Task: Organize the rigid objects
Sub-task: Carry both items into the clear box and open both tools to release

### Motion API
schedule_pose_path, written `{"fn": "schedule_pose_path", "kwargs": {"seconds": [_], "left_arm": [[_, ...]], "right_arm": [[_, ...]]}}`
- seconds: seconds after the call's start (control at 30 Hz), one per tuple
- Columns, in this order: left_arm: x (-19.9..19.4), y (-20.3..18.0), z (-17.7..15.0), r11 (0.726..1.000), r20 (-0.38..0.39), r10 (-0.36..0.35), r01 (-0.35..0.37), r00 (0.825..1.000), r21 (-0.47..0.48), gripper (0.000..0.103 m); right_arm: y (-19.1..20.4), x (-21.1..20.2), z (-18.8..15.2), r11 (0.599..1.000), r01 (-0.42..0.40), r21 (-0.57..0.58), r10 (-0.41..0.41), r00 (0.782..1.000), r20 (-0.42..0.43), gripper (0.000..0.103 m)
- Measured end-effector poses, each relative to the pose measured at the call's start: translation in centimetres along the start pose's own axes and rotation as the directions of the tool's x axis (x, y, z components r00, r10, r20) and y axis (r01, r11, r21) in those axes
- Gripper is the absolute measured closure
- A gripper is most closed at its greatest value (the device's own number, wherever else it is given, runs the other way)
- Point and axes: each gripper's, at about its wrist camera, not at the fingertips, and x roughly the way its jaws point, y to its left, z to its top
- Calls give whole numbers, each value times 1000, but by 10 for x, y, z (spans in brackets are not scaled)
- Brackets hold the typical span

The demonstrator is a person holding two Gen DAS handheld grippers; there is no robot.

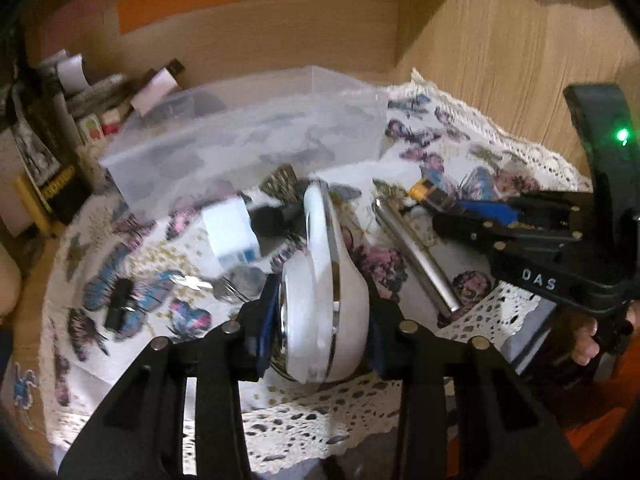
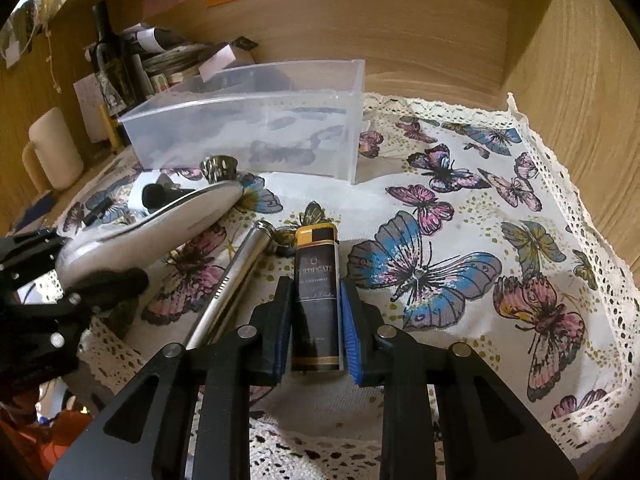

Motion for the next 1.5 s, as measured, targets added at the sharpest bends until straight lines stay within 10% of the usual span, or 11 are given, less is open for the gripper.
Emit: {"fn": "schedule_pose_path", "kwargs": {"seconds": [1.5], "left_arm": [[-77, 94, 133, 986, 365, -9, 69, 931, -153, 66]], "right_arm": [[19, -52, 132, 999, -18, -33, 28, 942, 333, 82]]}}
